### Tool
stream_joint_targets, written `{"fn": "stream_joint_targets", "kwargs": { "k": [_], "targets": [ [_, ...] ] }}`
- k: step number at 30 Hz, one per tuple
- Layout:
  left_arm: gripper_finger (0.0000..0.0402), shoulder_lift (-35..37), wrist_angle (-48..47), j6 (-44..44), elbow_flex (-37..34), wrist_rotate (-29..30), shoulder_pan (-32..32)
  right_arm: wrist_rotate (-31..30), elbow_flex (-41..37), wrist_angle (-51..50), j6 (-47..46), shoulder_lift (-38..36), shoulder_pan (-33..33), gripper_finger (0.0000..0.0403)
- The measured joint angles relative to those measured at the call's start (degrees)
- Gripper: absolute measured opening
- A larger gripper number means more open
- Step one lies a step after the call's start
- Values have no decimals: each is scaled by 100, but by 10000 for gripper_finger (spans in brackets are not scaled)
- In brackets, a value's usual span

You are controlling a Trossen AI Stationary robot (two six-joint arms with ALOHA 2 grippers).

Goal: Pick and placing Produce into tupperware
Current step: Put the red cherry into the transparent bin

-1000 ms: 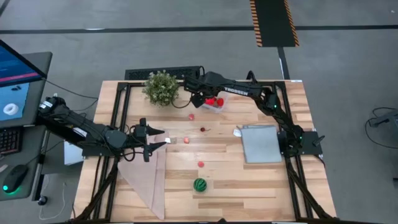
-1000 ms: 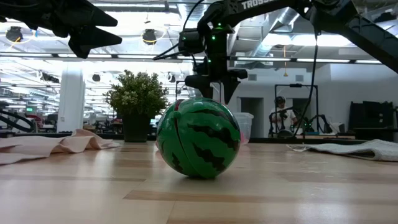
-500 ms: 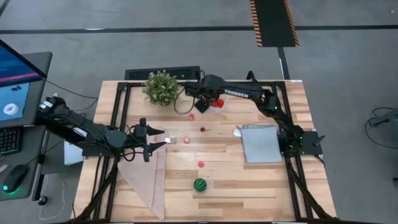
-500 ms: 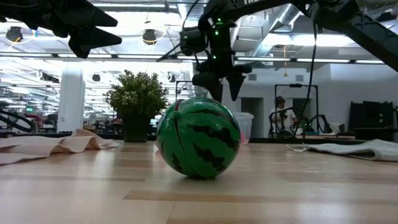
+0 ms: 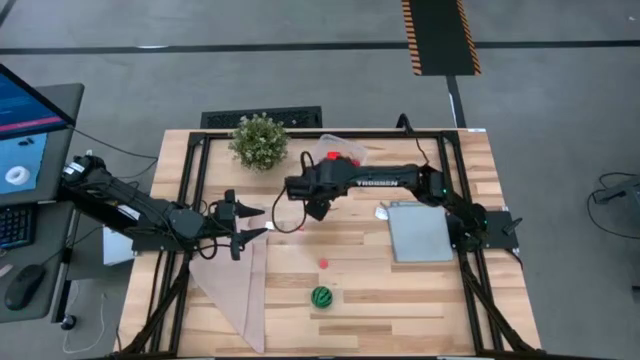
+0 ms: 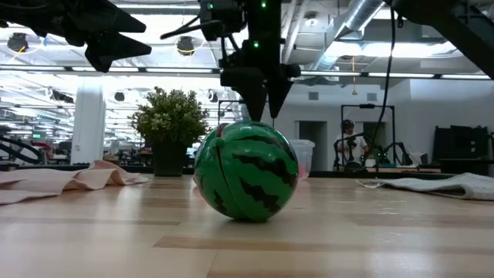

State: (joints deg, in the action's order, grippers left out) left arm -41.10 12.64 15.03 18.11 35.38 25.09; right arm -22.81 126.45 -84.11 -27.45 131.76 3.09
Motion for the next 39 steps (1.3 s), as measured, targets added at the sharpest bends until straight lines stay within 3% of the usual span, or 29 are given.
{"fn": "stream_joint_targets", "kwargs": {
  "k": [7, 16, 31, 39],
  "targets": [
    [236, 0, 8, 2, 0, 0, 0, 4, 0, 79, -259, 0, -302, 342],
    [236, -7, 33, 4, 2, -4, 0, 706, -27, 606, 195, 67, -451, 322],
    [236, -7, 31, 35, 2, -20, -1, 1836, -157, 970, 549, 68, -1, 320],
    [236, -7, 9, 55, 2, -63, -1, 2156, -805, 1253, 550, 67, 227, 320]
  ]
}}
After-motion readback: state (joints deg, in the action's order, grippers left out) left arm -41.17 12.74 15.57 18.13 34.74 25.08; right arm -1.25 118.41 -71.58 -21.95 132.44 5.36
